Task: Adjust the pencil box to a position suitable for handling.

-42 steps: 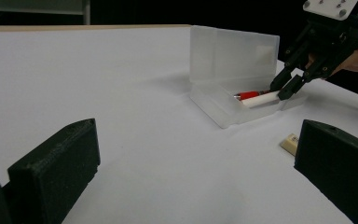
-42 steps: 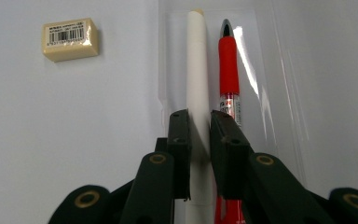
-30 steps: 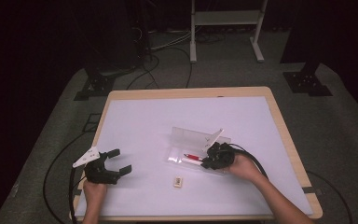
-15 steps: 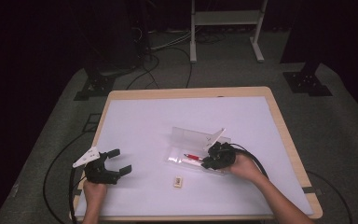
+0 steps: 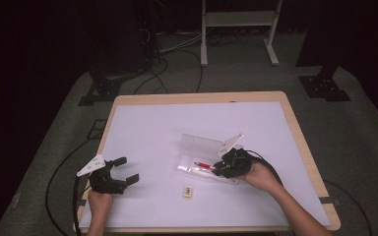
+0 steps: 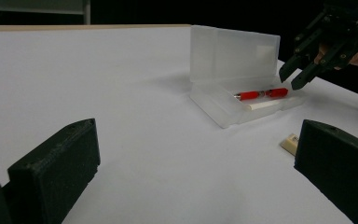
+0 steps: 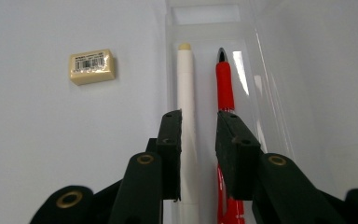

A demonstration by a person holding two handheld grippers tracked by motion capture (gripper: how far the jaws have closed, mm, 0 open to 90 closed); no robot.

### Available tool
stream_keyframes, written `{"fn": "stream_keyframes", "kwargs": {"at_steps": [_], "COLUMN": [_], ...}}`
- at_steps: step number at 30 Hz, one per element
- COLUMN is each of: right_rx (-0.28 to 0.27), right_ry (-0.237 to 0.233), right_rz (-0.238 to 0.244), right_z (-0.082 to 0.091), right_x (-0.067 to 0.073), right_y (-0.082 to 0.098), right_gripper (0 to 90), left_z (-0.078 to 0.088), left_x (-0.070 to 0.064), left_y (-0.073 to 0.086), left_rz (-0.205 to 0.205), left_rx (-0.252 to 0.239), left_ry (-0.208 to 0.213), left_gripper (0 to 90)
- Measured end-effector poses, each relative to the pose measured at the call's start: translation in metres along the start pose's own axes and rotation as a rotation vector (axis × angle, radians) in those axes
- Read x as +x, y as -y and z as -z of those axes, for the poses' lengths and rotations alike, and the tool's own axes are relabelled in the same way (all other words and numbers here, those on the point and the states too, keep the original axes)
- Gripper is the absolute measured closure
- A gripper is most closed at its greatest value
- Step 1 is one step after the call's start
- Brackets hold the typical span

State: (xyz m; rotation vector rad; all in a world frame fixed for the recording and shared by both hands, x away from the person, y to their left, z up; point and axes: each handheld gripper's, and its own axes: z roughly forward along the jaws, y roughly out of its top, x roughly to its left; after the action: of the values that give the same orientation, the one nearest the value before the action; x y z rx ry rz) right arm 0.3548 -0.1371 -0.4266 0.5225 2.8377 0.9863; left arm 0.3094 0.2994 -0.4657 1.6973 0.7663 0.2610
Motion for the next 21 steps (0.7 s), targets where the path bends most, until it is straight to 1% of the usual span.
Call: {"fn": "stream_keyframes", "kwargs": {"at_steps": [4, 6, 8, 11, 12, 15, 18, 21], "right_rx": [-0.012, -0.014, -0.013, -0.014, -0.014, -0.016, -0.02, -0.021], "right_ry": [-0.003, -0.005, -0.008, -0.02, -0.024, -0.033, -0.039, -0.046], "right_rz": [0.006, 0.001, 0.014, 0.017, 0.027, 0.036, 0.032, 0.04], "right_z": [0.003, 0.004, 0.005, 0.005, 0.005, 0.005, 0.004, 0.004], "right_x": [0.005, 0.008, 0.011, 0.015, 0.016, 0.019, 0.023, 0.025], "right_y": [-0.002, -0.003, -0.005, -0.007, -0.008, -0.01, -0.013, -0.014], "right_gripper": [68.3, 66.9, 65.2, 62.8, 61.7, 59.7, 57.9, 56.0], "left_z": [0.0, 0.0, 0.0, 0.0, 0.0, 0.0, 0.0, 0.0], "left_x": [0.0, 0.0, 0.0, 0.0, 0.0, 0.0, 0.0, 0.0], "left_y": [0.0, 0.0, 0.0, 0.0, 0.0, 0.0, 0.0, 0.0], "left_rz": [0.0, 0.0, 0.001, 0.0, 0.001, 0.0, 0.0, 0.0], "left_rx": [0.001, 0.001, 0.001, 0.001, 0.001, 0.001, 0.001, 0.001], "left_ry": [0.0, 0.0, 0.0, 0.0, 0.0, 0.0, 0.0, 0.0], "left_gripper": [0.0, 0.0, 0.0, 0.0, 0.0, 0.0, 0.0, 0.0]}}
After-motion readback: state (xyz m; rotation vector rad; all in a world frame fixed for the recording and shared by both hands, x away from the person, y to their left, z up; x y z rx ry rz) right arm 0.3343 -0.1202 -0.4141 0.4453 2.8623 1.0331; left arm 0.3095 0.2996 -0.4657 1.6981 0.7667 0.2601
